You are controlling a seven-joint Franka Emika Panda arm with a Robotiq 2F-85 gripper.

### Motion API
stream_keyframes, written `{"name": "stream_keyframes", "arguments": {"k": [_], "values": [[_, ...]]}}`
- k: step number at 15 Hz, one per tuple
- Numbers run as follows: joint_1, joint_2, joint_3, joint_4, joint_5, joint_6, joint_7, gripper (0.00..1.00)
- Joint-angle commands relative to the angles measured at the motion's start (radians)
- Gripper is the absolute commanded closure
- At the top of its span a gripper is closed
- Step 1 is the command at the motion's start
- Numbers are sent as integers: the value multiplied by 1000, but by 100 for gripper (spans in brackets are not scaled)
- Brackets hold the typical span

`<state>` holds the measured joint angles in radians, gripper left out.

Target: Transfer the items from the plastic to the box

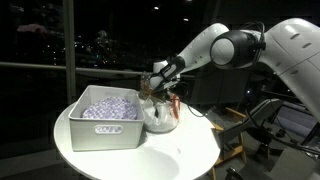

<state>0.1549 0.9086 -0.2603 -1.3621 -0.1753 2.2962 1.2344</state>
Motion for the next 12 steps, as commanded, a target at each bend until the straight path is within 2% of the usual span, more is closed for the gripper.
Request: {"name": "stream_keyframes", "arguments": {"k": [1,3,4,6,12], "values": [[-7,-6,5,19,1,-56,12,86],[-9,-38,13,-4,11,-74,9,99],[-10,-55,16,-16,12,-74,4,100],[-10,-108,18,-46,16,-89,5,97],[-31,-267,61,-112,40,-188,-30,98]]}}
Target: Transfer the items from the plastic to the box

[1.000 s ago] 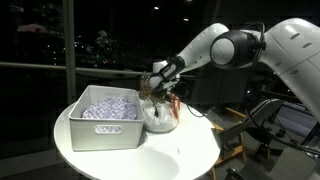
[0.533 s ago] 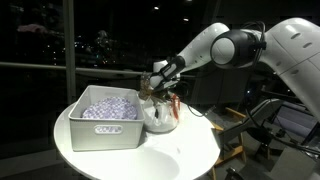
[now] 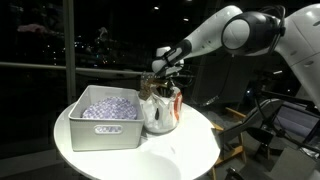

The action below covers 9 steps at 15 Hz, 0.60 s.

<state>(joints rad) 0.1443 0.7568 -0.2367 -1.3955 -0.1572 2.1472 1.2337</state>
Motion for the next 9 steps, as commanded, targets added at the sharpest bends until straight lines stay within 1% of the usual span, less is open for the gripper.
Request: {"name": "stream_keyframes", "arguments": {"k": [1,4,6,9], "values": [[-27,-145,51,-94,31,-59,-44,98],[-46,-211,92,-118,64,-156,-109,98],[-69,-234,127,-124,103,-206,-181,98],[-75,-234,137,-123,118,-214,-214,98]]}}
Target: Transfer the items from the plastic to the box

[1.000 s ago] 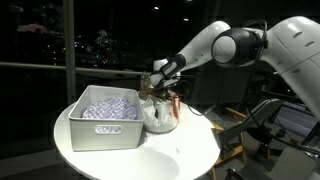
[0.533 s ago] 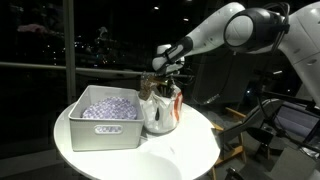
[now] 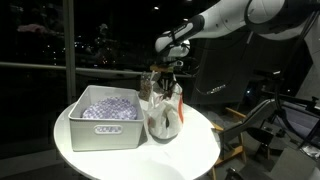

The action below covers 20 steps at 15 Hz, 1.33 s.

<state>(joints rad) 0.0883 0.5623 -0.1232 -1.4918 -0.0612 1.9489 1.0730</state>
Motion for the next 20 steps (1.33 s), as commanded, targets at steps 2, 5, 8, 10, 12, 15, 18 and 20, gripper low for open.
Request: {"name": "stream_keyframes", "arguments": {"k": [2,5,8,10,12,15,18,20], "values": [[1,0,5,-8,-18,15,-15,98],[6,42,4,2,-23,58,6,98],[13,112,-10,38,-20,159,74,98],[19,164,-20,72,-26,194,113,98],[23,212,-28,107,-27,199,141,98],[23,247,-30,130,-19,208,159,74],[26,230,-31,107,-24,205,153,52],[20,213,-25,84,-14,207,146,36]]}}
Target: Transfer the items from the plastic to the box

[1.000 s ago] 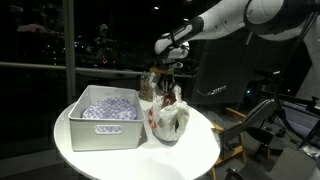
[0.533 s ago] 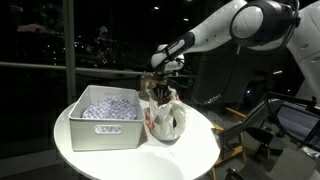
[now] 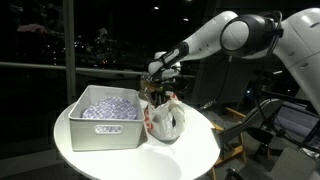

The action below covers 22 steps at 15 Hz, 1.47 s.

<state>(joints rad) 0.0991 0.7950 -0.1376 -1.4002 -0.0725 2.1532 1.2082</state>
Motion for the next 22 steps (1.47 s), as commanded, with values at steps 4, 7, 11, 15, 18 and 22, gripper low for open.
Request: {"name": "stream_keyframes", "arguments": {"k": [4,7,11,15,18,22], "values": [[11,-14,-16,-22,-7,13,19,8],[12,-43,-17,-76,-8,44,17,0],[17,-133,-41,-201,-21,100,26,0],[15,-229,-53,-322,-21,175,31,0],[10,-290,-46,-394,-17,232,14,0],[-1,-349,-31,-455,-8,213,-6,0]]}}
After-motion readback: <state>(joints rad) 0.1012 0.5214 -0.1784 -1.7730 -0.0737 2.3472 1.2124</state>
